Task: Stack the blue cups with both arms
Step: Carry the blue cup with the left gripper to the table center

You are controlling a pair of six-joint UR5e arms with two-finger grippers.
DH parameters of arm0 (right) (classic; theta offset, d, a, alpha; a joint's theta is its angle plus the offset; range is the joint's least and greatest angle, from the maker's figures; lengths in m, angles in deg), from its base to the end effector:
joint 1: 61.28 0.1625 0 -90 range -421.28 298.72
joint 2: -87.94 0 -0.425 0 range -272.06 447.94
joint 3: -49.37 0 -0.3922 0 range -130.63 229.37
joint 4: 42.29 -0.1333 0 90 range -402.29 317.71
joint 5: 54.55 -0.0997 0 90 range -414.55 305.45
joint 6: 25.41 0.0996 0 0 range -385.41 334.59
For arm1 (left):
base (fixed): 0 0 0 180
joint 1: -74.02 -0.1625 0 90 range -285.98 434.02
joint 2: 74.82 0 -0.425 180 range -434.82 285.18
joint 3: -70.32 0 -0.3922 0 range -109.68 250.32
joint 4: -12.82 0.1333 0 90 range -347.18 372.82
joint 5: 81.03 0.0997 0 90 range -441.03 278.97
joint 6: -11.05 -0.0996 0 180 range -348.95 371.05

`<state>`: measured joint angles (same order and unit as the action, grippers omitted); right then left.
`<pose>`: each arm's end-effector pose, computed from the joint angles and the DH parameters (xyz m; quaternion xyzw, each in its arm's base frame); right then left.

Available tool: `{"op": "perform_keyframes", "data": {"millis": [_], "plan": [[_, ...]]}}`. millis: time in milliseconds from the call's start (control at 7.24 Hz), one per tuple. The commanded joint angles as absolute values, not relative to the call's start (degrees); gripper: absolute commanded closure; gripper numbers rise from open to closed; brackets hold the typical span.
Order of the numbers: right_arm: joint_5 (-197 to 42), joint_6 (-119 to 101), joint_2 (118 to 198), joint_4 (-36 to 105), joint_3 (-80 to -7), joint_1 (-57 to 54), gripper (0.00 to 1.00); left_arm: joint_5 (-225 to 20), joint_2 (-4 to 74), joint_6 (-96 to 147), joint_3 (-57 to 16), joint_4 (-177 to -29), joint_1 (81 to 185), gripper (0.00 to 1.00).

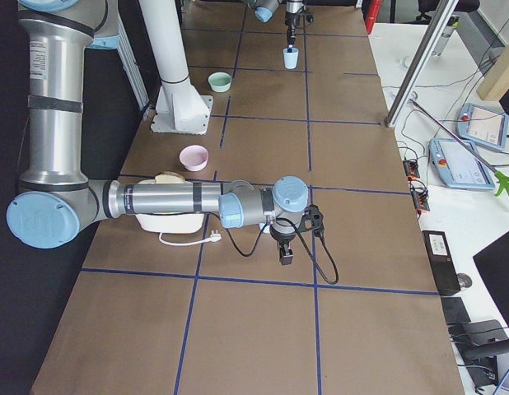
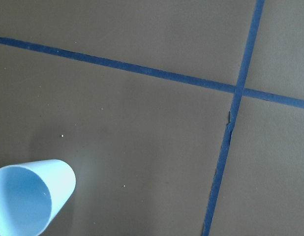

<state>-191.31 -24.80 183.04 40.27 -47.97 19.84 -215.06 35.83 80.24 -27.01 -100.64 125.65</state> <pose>-0.0116 -0.4677 0.6210 0.0445 -0.4005 -0.0993 0.9098 0.3311 -0.5215 0.3429 -0.0347 0.5241 -0.0651 0.8484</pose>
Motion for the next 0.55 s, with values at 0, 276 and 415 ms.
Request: {"op": "perform_keyframes", "data": {"millis": [0, 276, 415], "plan": [[-191.31, -24.8, 182.6, 40.24, -48.01, 19.84, 0.0, -203.18, 56.83, 87.59, -16.32, -94.42, 115.98, 1.0], [-191.4, -24.71, 182.51, 40.24, -48.19, 19.84, 0.0, -199.78, 66.47, 87.69, -4.43, -94.23, 114.01, 1.0], [-191.48, -24.54, 182.6, 40.24, -48.19, 19.84, 0.0, -199.6, 66.5, 87.6, -4.04, -94.23, 112.44, 1.0]]}}
